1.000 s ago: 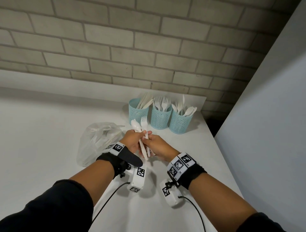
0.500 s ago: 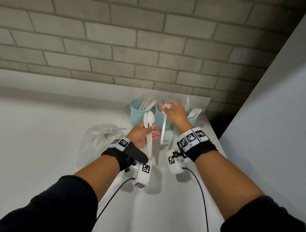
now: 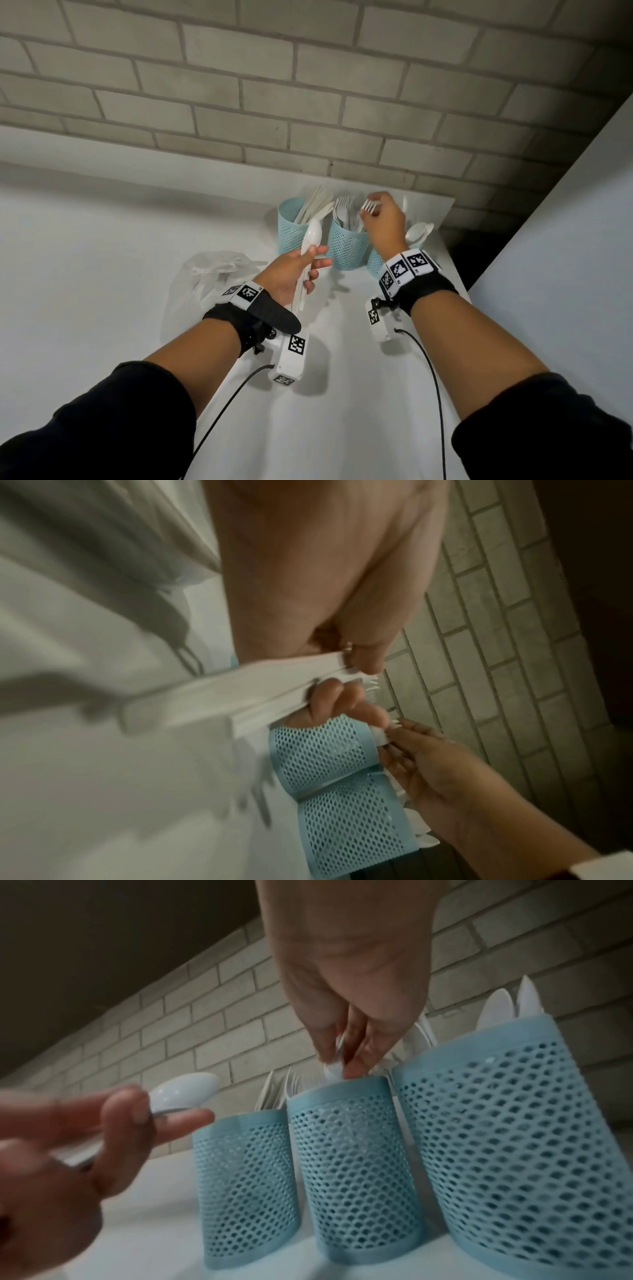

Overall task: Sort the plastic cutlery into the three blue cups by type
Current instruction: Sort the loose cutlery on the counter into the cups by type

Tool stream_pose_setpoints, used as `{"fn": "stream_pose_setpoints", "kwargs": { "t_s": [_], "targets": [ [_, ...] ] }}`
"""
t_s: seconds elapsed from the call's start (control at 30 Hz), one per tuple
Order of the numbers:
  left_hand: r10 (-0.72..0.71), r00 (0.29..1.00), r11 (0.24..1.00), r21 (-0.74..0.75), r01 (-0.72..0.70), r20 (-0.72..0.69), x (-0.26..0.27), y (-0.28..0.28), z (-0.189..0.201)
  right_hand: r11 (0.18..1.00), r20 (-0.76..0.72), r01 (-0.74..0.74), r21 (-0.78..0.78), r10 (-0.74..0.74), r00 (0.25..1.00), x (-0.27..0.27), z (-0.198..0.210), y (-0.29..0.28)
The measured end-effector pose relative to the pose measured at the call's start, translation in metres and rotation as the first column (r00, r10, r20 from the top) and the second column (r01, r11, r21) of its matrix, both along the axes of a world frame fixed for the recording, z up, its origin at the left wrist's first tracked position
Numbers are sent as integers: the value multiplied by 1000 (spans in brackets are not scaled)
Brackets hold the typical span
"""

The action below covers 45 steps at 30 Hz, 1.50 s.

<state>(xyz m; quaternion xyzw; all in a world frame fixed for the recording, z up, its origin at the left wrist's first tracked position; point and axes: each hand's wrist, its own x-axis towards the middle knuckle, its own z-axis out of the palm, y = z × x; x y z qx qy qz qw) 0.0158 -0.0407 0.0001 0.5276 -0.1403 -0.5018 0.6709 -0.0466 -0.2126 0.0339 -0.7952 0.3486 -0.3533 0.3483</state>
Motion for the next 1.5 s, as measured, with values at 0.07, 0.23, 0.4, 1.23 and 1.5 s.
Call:
{"fn": "stream_pose_setpoints", "kwargs": {
  "t_s": [0.07,0.23,0.4,1.23,1.5],
  "targets": [
    [-19,1000,1000,17,20,-16,2,0,1,998,-99,-56,-18,54,994,-1,-3,0],
    [-7,1000,1000,3,7,-27,2,-3,3,943,-109,-111,-313,80,991,-6,12,23],
    [26,1000,998,-50,-26,-4,-8,-14,4,919,-291,-393,25,383,877,-8,12,46],
    [-44,999,999,20,44,8,-22,-19,9,926,-355,143,-350,-272,895,-73,9,-35],
    [-92,993,996,7,93,-79,-21,-18,13,811,-532,-268,-520,-63,844,-47,23,-28]
  ]
}}
